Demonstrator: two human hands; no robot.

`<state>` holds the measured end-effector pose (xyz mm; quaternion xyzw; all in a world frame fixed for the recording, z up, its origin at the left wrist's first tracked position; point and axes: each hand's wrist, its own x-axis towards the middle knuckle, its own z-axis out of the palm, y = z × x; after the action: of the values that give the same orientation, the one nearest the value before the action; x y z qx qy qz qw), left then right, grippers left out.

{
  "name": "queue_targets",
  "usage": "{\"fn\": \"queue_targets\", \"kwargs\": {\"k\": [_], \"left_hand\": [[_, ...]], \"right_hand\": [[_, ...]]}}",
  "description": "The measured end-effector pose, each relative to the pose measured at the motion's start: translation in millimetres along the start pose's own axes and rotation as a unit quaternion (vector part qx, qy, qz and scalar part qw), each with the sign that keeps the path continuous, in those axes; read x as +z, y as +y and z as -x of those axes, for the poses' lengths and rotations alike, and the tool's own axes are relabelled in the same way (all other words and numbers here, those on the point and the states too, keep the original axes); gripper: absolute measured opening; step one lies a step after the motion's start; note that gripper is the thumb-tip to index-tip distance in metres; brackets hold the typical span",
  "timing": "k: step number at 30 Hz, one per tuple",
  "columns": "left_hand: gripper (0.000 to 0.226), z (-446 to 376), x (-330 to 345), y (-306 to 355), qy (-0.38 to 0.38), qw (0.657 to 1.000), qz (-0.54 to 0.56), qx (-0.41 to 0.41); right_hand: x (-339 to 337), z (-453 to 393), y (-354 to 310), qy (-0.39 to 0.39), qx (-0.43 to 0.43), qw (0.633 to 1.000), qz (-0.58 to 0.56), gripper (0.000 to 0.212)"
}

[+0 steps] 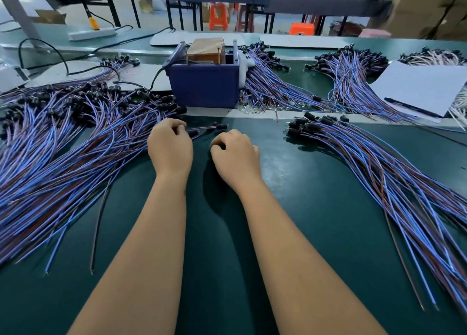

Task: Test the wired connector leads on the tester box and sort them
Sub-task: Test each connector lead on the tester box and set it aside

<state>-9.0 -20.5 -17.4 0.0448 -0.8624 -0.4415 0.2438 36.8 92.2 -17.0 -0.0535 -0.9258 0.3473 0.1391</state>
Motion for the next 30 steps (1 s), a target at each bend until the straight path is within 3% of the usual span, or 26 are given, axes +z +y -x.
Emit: {"fn": "queue_targets", "kwargs": {"k": [3,5,8,11,13,14,18,23,25,27,30], "left_hand": [[0.019,2.1,-3.8,3.5,0.001,0.995,0.100,-0.031],[0.019,4.6,-6.9,11.3,0.007,0.969,0.241,-0.051],[0.023,5.1,-14.2,27.4,0.024,0.859,0.500,-0.111],[0.032,6.7,-18.3,37.2,-0.053,0.717,0.675,-0.167],[0.045,8.7,-19.6,40.6,-0.156,0.666,0.702,-0.197],[0.051,10.6,-19.6,42.3,-0.217,0.661,0.689,-0.205],[0.051,24.8,-13.6,49.0,-0.425,0.740,0.504,-0.134],[0.044,26.4,-8.2,40.3,-0.537,0.740,0.392,-0.100],[0.047,21.7,-7.4,34.5,-0.509,0.765,0.382,-0.101],[0.051,16.5,-6.1,31.0,-0.420,0.809,0.390,-0.130],[0.040,9.8,-4.7,27.1,-0.319,0.841,0.406,-0.162]], "right_hand": [[-0.6,0.9,1.2,0.009,0.003,1.000,-0.024,0.024],[-1.8,2.3,1.5,0.015,0.012,0.999,-0.051,0.024],[-5.2,6.1,0.3,0.030,0.039,0.983,-0.177,0.022],[-12.4,8.4,-0.3,0.060,0.054,0.925,-0.372,0.024],[-17.5,6.9,-0.8,0.040,0.068,0.886,-0.457,0.029],[-19.6,5.9,-1.6,0.022,0.078,0.875,-0.477,0.032],[-24.5,1.9,-0.5,-0.013,0.117,0.814,-0.568,0.037],[-33.8,-0.3,9.2,0.051,0.157,0.747,-0.644,0.016],[-37.2,-1.9,12.2,0.062,0.137,0.720,-0.677,0.017],[-38.8,-3.2,14.6,0.056,0.109,0.702,-0.701,0.019],[-36.9,-2.9,14.2,0.015,0.079,0.733,-0.675,0.013]]}}
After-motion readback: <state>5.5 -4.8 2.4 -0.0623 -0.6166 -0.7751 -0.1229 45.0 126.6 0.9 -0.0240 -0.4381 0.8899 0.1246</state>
